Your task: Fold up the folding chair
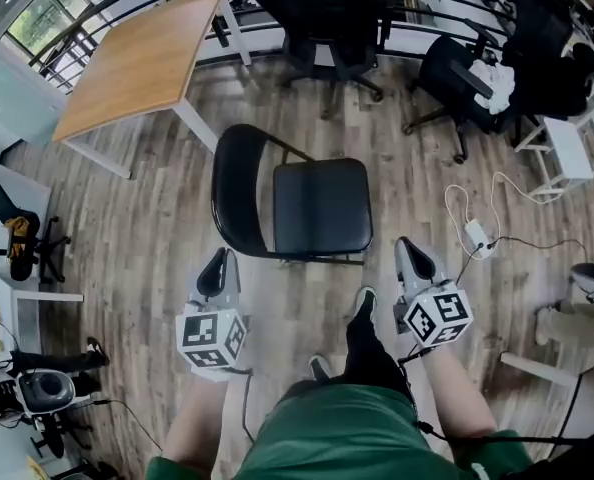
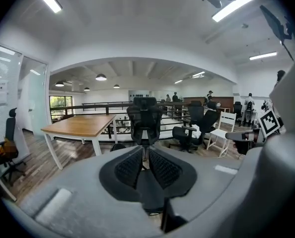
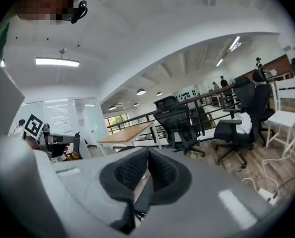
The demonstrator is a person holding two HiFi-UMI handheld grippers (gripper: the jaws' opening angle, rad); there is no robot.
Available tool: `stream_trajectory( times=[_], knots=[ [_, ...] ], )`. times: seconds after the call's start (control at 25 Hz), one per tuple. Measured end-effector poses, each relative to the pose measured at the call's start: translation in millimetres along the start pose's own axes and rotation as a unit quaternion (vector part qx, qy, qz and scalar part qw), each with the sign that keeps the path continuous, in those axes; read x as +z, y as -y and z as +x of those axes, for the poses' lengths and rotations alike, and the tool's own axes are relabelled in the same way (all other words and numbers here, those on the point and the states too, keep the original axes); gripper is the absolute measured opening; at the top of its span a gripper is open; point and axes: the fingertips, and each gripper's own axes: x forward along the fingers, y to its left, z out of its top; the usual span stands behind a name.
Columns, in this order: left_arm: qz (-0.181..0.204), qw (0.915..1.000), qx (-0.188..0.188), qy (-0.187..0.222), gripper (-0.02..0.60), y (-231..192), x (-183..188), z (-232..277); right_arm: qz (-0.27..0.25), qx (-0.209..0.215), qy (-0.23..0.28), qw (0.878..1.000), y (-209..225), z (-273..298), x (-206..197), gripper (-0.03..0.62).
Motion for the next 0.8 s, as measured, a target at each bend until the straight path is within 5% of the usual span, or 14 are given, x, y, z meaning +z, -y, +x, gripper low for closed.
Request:
stream_trajectory(
  times=[0.24,0.48,0.8],
  knots=[
    [0.0,0.9952,0.061,-0.077,0.169,-43.0,-20.0,100.0,0.012,0.039,-0.064,0.997,68.0,91.0,-31.2,0.105],
    [-0.011,0.9811,0.111,-0.158,0.235,-92.3,-70.7,167.8,0.071,0.069,-0.154,0.983,138.3,158.3,-115.3,0.195],
    [-0.036,0.9641,0.121,-0.234,0.281,-147.9,-139.1,230.7,0.142,0.065,-0.253,0.955,202.8,216.3,-239.1,0.259]
  ],
)
